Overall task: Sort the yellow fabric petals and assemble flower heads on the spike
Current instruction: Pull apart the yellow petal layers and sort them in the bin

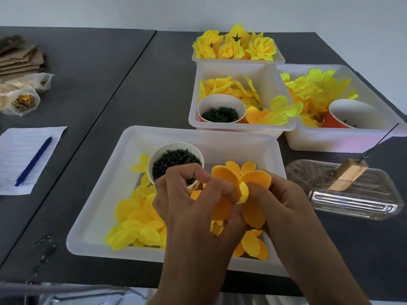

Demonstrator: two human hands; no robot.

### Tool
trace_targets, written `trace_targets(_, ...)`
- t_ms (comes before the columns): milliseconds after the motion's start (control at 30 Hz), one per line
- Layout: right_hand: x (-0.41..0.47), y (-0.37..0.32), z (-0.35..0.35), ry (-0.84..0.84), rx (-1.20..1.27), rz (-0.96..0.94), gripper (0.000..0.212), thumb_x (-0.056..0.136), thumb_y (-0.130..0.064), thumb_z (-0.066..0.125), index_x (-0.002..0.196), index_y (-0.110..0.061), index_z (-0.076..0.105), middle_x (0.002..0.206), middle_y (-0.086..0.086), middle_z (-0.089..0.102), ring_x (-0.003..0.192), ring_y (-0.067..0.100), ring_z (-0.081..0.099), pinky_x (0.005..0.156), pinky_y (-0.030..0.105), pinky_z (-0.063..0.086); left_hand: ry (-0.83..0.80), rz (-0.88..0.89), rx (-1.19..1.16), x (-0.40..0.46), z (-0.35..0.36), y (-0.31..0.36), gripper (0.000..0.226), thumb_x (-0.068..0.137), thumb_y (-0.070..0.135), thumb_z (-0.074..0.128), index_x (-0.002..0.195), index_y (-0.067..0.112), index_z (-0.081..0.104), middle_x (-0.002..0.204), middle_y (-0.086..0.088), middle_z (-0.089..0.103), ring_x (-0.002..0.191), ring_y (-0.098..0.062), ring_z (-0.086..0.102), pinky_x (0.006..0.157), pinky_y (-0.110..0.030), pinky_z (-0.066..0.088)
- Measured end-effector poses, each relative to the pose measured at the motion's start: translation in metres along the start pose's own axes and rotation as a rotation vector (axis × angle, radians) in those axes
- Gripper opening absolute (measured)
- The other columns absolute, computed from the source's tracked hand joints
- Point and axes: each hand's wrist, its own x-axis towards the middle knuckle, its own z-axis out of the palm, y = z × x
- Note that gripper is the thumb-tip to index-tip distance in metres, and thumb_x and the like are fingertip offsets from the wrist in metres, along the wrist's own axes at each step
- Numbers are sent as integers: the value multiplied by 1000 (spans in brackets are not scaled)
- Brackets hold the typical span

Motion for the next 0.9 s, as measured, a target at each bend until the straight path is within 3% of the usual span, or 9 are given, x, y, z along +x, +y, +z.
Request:
trace_targets(133,-6,1,11,150,-149,-168,20,84,-35,54,70,-20,56,61,-3,60,56,7,59,51,19,51,3,-79,18,-6,5,0,18,81,53,50,91,39,55,106,10,38,104,-12,34,79,-45,37)
trace_targets(200,-9,2,15,182,-204,-218,18,84,-34,57,73,-20,52,64,-7,61,58,6,61,50,17,49,-5,-103,-34,-7,6,2,40,88,68,36,93,37,61,104,6,44,100,-13,36,78,-46,40)
trace_targets(267,-11,3,18,189,-269,-262,18,87,-33,61,76,-21,52,68,-10,63,62,8,63,49,18,49,-2,-124,-66,-5,4,4,40,87,73,32,90,40,55,101,6,46,97,-13,38,75,-43,41)
trace_targets(400,-13,4,26,204,-379,-344,26,86,-51,56,75,-28,50,76,-11,62,71,11,64,55,27,56,4,-183,-131,2,-3,1,20,85,51,47,78,36,56,88,13,52,86,-5,52,68,-14,38)
trace_targets(600,-15,8,28,167,-445,-394,19,87,-31,62,75,-22,50,78,-7,60,73,15,62,59,36,55,-106,-320,-317,5,-14,-2,19,87,46,64,75,31,63,77,16,69,77,-4,66,62,-14,50)
trace_targets(733,-16,6,28,184,-441,-410,15,84,-32,57,74,-26,49,78,-7,60,69,12,60,52,21,50,-112,-350,-353,1,-15,-3,11,82,31,68,72,27,65,77,17,70,76,-1,67,64,-7,47)
trace_targets(800,-15,5,30,196,-447,-424,17,89,-32,56,74,-27,49,77,-7,61,66,13,59,50,20,48,-88,-331,-322,-1,-13,-1,15,87,25,69,73,26,64,79,20,70,78,1,66,65,-5,46)
trace_targets(900,-13,6,26,248,-463,-416,17,89,-31,55,74,-26,48,72,-9,58,63,10,58,46,20,46,-66,-329,-339,-2,-12,3,11,83,31,61,73,26,62,85,23,69,83,4,66,68,-5,45)
